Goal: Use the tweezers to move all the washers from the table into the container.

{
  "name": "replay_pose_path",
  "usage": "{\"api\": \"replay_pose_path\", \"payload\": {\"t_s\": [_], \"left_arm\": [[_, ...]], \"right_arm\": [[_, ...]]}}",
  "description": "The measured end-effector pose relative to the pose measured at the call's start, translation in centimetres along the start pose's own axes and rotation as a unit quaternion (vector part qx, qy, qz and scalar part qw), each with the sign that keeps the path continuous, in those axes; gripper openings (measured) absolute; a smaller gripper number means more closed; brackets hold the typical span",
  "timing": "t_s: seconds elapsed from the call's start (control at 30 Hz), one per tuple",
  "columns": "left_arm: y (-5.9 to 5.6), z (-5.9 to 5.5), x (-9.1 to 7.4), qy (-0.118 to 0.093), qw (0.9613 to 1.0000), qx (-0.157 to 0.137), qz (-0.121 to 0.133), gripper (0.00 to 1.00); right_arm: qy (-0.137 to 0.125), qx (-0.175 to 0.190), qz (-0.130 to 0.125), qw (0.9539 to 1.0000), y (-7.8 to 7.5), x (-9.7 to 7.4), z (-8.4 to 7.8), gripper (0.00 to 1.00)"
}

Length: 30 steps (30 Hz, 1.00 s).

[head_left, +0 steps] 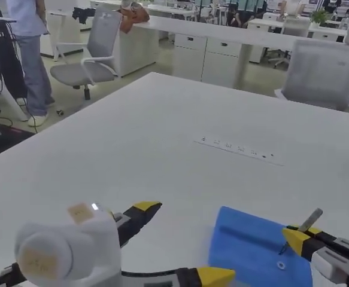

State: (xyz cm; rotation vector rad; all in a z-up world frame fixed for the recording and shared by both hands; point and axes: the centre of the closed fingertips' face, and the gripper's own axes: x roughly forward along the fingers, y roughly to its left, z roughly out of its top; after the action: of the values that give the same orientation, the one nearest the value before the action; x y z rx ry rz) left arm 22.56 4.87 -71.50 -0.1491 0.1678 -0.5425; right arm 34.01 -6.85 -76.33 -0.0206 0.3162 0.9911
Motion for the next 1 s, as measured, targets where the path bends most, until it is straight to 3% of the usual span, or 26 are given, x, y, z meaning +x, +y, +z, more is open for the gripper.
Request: {"api": "replay_pose_path", "payload": {"t_s": [0.13, 0.27, 0.5, 0.87, 1.0], "left_arm": [[0.0, 0.0, 0.0, -0.001, 1.0, 0.0, -0.001, 0.93], [0.0, 0.0, 0.0, 0.0, 1.0, -0.001, 0.0, 0.93], [0.1, 0.0, -0.1, -0.001, 1.0, -0.002, 0.0, 0.93], [0.0, 0.0, -0.1, 0.001, 1.0, -0.002, -0.001, 0.93], [0.1, 0.0, -0.1, 0.0, 1.0, -0.004, 0.0, 0.92]], "right_arm": [[-0.007, -0.003, 0.009, 0.9999, 1.5, -0.6, 0.6, 0.04], [0.001, -0.009, 0.02, 0.9998, 2.9, -1.1, 0.0, 0.04], [0.003, 0.013, 0.041, 0.9991, 4.8, -2.0, -1.0, 0.04], [0.043, 0.087, 0.068, 0.993, 6.5, -1.3, -5.8, 0.04], [0.054, 0.086, 0.067, 0.9925, 6.8, -1.2, -6.8, 0.04]]}}
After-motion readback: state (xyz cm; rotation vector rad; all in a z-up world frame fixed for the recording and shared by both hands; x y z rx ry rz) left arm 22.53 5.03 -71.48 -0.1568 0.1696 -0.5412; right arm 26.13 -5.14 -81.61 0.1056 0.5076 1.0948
